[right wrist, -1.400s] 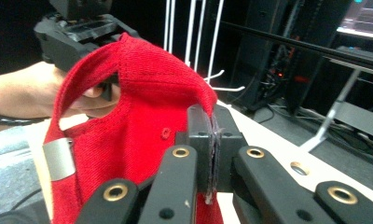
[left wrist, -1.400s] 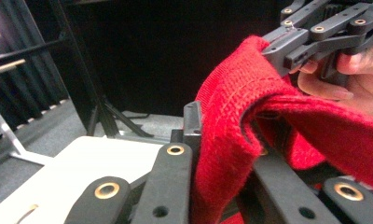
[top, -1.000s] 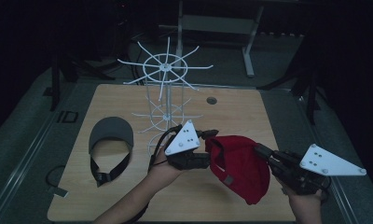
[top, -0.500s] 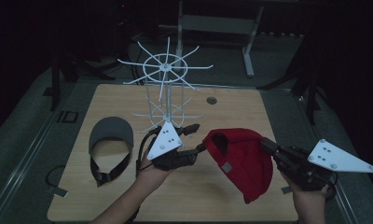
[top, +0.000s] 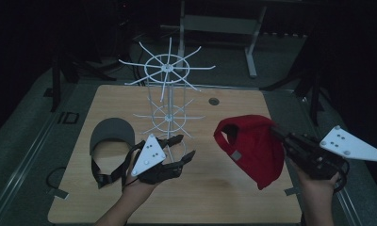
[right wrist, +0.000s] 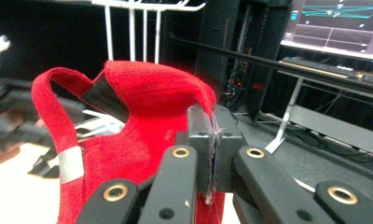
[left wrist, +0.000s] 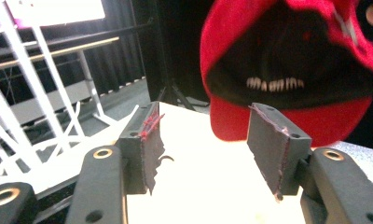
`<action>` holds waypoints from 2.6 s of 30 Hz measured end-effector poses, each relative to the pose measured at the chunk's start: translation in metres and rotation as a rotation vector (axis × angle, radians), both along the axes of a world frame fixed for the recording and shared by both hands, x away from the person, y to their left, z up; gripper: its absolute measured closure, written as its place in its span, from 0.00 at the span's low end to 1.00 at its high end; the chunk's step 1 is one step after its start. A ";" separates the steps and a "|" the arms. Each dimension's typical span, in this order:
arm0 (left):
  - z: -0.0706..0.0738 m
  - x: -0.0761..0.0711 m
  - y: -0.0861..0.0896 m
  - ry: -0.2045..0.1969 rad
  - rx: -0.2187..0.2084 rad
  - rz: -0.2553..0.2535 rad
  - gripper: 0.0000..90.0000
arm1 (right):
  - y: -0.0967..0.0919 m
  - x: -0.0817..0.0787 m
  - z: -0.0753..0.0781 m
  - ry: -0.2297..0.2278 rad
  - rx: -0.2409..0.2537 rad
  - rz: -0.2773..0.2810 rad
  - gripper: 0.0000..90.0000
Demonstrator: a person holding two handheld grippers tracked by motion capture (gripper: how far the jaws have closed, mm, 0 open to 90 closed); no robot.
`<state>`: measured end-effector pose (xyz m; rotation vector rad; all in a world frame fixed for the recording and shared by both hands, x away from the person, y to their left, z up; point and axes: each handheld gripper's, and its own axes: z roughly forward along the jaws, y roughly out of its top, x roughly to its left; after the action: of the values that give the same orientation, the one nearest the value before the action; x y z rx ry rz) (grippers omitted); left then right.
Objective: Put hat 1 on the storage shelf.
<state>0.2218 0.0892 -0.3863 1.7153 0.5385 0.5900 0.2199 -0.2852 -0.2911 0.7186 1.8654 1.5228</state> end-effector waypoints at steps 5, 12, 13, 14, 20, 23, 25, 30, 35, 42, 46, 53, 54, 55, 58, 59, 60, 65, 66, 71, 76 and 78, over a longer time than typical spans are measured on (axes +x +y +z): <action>-0.012 -0.010 0.014 0.004 0.001 0.002 0.50 | 0.002 0.009 0.014 -0.016 0.013 -0.018 0.98; -0.027 -0.020 0.029 0.029 0.016 0.034 0.50 | 0.011 0.021 0.031 -0.047 0.030 -0.034 0.98; -0.027 -0.020 0.029 0.029 0.016 0.034 0.50 | 0.012 0.023 0.033 -0.047 0.036 -0.033 0.98; -0.033 -0.021 0.034 0.041 0.028 0.042 0.50 | 0.014 0.025 0.035 -0.048 0.043 -0.033 0.98; -0.048 -0.021 0.047 0.084 0.028 0.075 0.51 | 0.024 0.036 0.046 -0.067 0.078 -0.055 0.98; -0.056 -0.022 0.054 0.095 0.022 0.097 0.51 | 0.030 0.042 0.052 -0.071 0.091 -0.063 0.98; -0.064 -0.022 0.062 0.109 0.016 0.120 0.51 | 0.035 0.046 0.056 -0.071 0.094 -0.069 0.98; -0.070 -0.023 0.070 0.124 0.000 0.144 0.51 | 0.053 0.048 0.064 -0.080 0.068 -0.066 0.98; -0.074 -0.023 0.076 0.132 -0.025 0.163 0.51 | 0.068 0.049 0.060 -0.078 0.028 -0.062 0.98; -0.080 -0.022 0.078 0.147 -0.028 0.176 0.51 | 0.077 0.046 0.044 -0.069 -0.018 -0.055 0.98; -0.081 -0.022 0.079 0.150 -0.031 0.184 0.51 | 0.081 0.043 0.035 -0.053 -0.025 -0.036 0.98; -0.083 -0.021 0.080 0.154 -0.035 0.188 0.51 | 0.082 0.035 0.027 -0.045 -0.021 -0.004 0.98; -0.083 -0.021 0.080 0.154 -0.035 0.188 0.51 | 0.082 0.035 0.027 -0.045 -0.021 -0.004 0.98; -0.083 -0.021 0.080 0.155 -0.035 0.187 0.51 | 0.082 0.033 0.026 -0.048 -0.020 -0.003 0.98; -0.085 -0.021 0.080 0.158 -0.037 0.189 0.51 | 0.081 0.030 0.020 -0.038 -0.017 0.009 0.98; -0.085 -0.021 0.081 0.160 -0.038 0.191 0.51 | 0.081 0.029 0.018 -0.034 -0.020 0.009 0.98; -0.085 -0.021 0.081 0.160 -0.038 0.191 0.51 | 0.081 0.029 0.016 -0.030 -0.018 0.013 0.98; -0.087 -0.021 0.081 0.163 -0.042 0.194 0.51 | 0.079 0.027 0.006 -0.010 0.000 0.039 0.95; -0.087 -0.022 0.082 0.165 -0.043 0.194 0.51 | 0.078 0.027 0.004 -0.002 -0.001 0.042 0.94; -0.088 -0.022 0.083 0.167 -0.049 0.193 0.51 | 0.074 0.028 -0.003 0.031 0.009 0.054 0.92; -0.089 -0.022 0.083 0.171 -0.045 0.193 0.51 | 0.070 0.030 -0.009 0.052 0.016 0.059 0.88; -0.089 -0.022 0.084 0.171 -0.051 0.197 0.51 | 0.068 0.030 -0.010 0.059 0.019 0.060 0.87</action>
<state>0.1999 0.1727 -0.4758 1.6848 0.8439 0.5662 0.2500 -0.2169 -0.3011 0.7299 1.9346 1.5741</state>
